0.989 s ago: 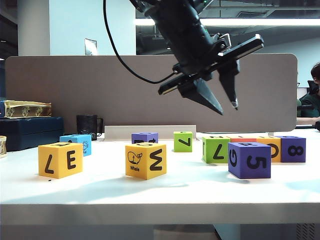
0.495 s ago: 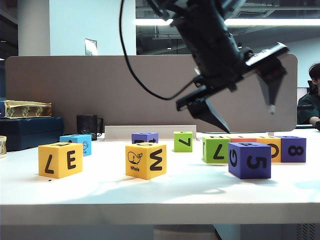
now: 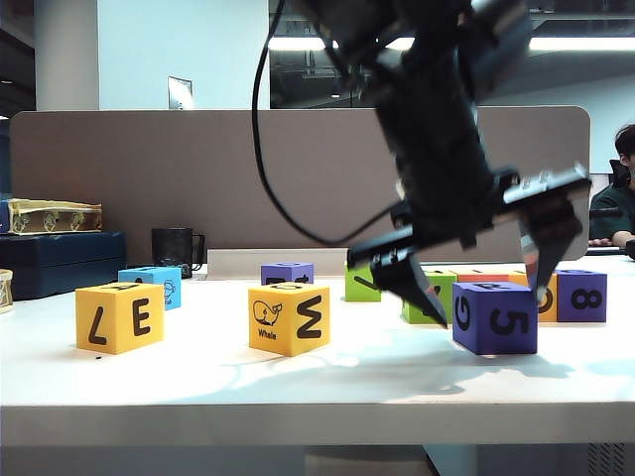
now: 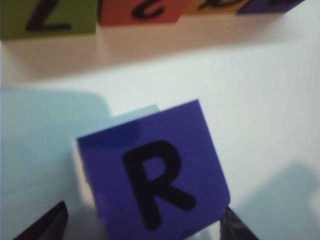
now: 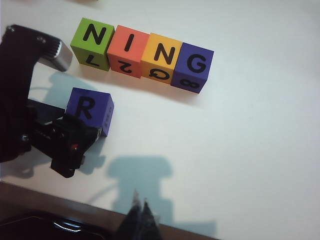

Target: Select the appropriate blocks from the scattered letter blocks on the table and arrange them in a row to spell out "LEARNING".

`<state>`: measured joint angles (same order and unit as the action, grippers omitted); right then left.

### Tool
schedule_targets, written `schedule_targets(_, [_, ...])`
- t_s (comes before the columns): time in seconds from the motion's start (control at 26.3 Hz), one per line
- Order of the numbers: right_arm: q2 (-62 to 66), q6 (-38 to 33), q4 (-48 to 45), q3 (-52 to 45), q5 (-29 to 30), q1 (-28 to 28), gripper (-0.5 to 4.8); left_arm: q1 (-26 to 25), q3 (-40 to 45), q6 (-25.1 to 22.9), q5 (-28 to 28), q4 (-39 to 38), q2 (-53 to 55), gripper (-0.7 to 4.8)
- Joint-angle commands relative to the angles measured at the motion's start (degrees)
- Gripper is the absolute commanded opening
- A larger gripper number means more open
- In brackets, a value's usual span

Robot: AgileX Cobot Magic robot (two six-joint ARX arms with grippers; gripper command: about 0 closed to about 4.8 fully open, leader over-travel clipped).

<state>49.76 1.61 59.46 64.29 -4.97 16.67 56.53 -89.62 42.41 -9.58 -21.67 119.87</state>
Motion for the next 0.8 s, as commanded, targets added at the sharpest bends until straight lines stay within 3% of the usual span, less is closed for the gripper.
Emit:
schedule_targets(0.04, [-0.09, 0.13, -0.42, 0.22, -0.26, 0.00, -0.01, 0.09, -0.35, 0.04, -0.92, -0.98, -0.61, 3.82])
schedule_targets(0.19, [-0.09, 0.13, 0.04, 0.22, -0.26, 0.00, -0.01, 0.04, -0.39, -0.74, -4.13, -0.63, -0.59, 3.82])
schedule_targets(0.42, [-0.09, 0.13, 0.28, 0.22, -0.24, 0.00, -0.01, -0.55, -0.39, -4.70, -4.74, 0.22, -0.61, 3.82])
schedule_targets(0.65, [-0.11, 0.13, 0.76, 0.22, -0.24, 0.00, -0.01, -1.64, -0.44, -4.79, -4.66, -2.32, -0.63, 3.81])
schedule_targets(0.8, [-0.11, 0.11, 0.79, 0.22, -0.24, 0.00, -0.01, -1.66, -0.81, -8.46, -4.81, -5.97, -0.74, 3.81])
